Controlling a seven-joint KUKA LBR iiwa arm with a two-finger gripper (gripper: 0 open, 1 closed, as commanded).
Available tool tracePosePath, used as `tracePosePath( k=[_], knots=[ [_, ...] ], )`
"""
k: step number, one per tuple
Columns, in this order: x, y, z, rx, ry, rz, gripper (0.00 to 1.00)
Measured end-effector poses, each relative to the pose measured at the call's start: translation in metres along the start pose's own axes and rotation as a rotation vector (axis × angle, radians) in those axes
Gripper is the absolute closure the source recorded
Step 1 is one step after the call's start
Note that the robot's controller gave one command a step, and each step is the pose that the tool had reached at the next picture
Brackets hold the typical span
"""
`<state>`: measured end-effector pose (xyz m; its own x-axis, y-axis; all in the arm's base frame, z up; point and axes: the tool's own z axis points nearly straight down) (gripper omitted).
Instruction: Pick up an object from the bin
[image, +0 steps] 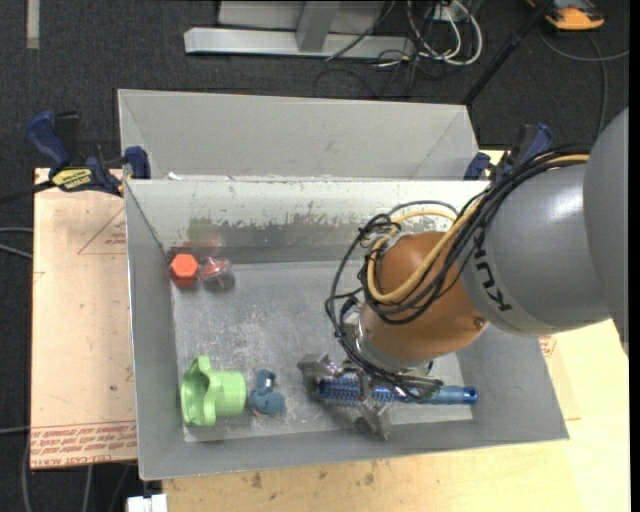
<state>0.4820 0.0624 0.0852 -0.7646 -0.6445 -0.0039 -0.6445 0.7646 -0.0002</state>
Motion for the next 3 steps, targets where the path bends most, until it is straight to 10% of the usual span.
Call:
tracePosePath(
  k=[1, 2, 3],
  knots=[
    [-0.009, -0.022, 0.002, -0.001, 0.001, 0.144, 0.00],
    [-0.009, -0.022, 0.002, -0.002, 0.002, 0.145, 1.00],
    [-0.013, -0.015, -0.163, 0.004, -0.006, 0.141, 1.00]
  ],
)
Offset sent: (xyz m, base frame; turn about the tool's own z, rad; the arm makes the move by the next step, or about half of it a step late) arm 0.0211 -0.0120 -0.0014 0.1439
